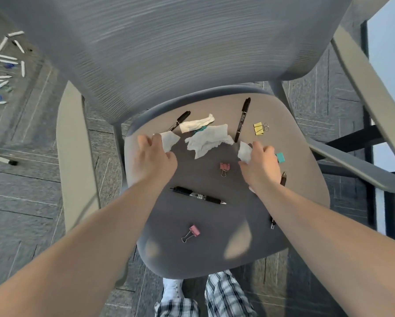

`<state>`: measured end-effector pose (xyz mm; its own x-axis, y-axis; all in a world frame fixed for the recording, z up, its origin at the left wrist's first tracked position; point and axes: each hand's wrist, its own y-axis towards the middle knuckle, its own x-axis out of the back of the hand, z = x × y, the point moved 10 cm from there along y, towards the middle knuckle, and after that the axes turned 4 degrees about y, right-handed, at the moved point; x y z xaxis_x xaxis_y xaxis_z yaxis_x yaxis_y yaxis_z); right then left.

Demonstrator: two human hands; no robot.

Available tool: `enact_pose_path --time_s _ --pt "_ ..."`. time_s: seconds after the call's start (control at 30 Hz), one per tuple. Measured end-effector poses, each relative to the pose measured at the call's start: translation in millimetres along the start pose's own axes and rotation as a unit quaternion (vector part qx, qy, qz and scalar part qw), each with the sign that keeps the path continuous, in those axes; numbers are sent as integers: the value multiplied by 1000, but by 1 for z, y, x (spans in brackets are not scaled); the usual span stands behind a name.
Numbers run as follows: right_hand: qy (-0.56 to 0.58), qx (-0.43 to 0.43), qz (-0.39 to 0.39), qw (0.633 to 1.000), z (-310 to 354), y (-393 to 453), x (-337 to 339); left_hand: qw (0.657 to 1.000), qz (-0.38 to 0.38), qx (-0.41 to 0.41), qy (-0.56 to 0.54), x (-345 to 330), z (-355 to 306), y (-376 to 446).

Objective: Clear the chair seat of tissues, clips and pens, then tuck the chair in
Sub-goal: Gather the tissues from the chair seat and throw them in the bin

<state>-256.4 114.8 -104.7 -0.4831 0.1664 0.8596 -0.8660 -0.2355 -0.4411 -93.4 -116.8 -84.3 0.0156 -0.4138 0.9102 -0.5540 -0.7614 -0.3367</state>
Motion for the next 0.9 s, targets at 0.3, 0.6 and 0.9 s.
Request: enact_pose_path --time_s 0.3,0.6,0.9 --pt "78 76 -68 992 34 0 18 993 103 -10 61 -35 7 16" --pt "69 191 -15 979 90 11 15 997 -10 -58 41 15 -29 34" --pt "-38 205 53 977 95 28 -19 974 102 -196 44 -24 -94 66"
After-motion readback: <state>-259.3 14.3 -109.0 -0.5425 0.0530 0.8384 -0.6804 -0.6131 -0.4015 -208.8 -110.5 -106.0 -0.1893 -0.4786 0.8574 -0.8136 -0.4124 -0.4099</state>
